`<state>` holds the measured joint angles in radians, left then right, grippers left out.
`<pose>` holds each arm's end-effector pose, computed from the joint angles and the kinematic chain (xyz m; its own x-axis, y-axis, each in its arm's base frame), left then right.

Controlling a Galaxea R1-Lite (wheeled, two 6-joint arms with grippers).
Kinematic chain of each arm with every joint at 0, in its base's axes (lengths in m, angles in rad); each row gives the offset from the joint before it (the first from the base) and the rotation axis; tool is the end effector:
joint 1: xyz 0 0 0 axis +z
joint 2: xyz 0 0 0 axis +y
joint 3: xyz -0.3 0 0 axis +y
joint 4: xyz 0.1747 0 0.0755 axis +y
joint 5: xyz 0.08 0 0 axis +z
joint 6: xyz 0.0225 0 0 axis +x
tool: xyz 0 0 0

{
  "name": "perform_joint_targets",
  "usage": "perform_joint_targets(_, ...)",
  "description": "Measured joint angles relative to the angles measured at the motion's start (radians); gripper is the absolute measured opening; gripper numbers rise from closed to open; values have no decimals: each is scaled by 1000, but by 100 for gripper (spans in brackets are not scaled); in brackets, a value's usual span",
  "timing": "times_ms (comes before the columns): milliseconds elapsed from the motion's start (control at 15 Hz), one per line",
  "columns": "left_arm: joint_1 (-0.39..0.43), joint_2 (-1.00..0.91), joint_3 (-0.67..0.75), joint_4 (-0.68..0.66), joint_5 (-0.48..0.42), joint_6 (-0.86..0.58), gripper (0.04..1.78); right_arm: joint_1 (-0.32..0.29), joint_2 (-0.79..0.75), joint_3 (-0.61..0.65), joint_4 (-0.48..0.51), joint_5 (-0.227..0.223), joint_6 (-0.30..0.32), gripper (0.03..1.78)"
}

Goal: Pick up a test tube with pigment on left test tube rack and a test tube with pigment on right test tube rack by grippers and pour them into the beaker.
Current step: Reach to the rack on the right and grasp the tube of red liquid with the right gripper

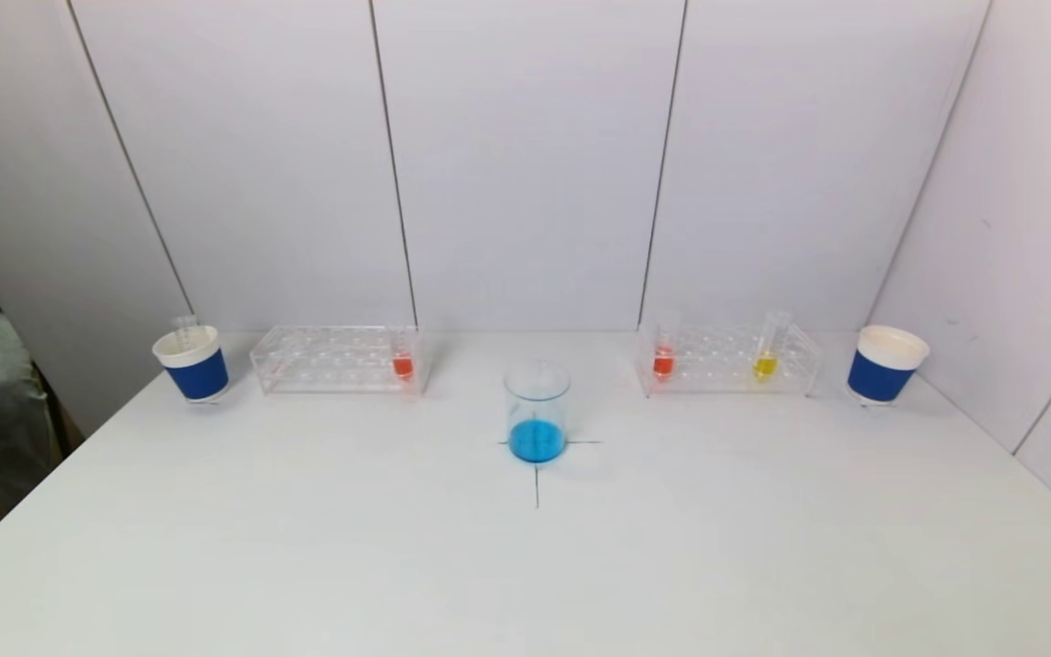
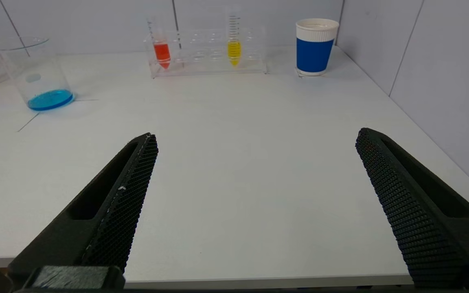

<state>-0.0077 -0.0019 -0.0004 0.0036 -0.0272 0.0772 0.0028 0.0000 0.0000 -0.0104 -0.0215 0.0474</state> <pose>-0.0230 -0.0004 0.0752 0.9994 -0.0349 -0.0013 0.0349 0.9964 0.0771 -0.0228 -0.0005 0.0766 0.9998 -0.0187 0.0104 0.0182 0.9987 0.0476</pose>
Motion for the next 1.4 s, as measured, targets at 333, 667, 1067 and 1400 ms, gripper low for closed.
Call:
perform_joint_targets(333,0,0,0,0,0,-1,176,0,0,0,1,0,-1,177)
perform_joint_targets(667,0,0,0,0,0,-1,176,0,0,0,-1,-1,3,177)
perform_joint_targets(1067,0,0,0,0,0,-1,176,0,23,-155,48,47,-12,177)
perform_joint_targets(1400,0,0,0,-1,0,-1,176,3,274,-393,33,77,-13,177)
